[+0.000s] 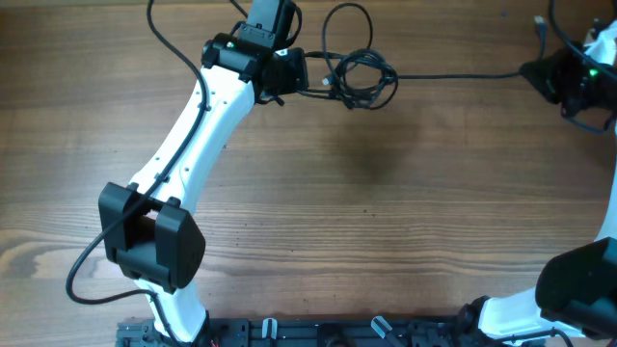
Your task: Untangle cables
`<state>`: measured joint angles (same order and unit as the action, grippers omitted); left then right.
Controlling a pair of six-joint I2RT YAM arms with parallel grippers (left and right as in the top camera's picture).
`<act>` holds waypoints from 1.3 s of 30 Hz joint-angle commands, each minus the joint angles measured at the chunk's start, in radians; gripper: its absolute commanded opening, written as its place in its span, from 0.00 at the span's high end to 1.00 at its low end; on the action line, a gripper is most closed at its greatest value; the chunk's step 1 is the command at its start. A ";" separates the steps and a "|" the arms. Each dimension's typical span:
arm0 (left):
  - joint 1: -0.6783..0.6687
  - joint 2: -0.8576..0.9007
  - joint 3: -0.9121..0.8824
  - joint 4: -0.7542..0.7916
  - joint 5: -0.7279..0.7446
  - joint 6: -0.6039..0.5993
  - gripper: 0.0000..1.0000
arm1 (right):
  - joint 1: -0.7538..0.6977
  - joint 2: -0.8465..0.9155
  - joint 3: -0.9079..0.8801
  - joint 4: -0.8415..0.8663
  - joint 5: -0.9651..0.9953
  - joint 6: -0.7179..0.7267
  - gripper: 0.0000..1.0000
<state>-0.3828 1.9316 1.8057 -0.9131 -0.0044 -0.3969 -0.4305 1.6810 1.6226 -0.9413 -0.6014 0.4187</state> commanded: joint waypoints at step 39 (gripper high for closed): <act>0.109 -0.013 -0.002 0.099 0.503 0.097 0.96 | 0.199 -0.029 0.006 0.013 0.015 -0.183 0.45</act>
<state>-0.2653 1.9316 1.8050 -0.8299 0.4049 -0.3111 -0.2680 1.6806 1.6226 -0.9348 -0.5755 0.2474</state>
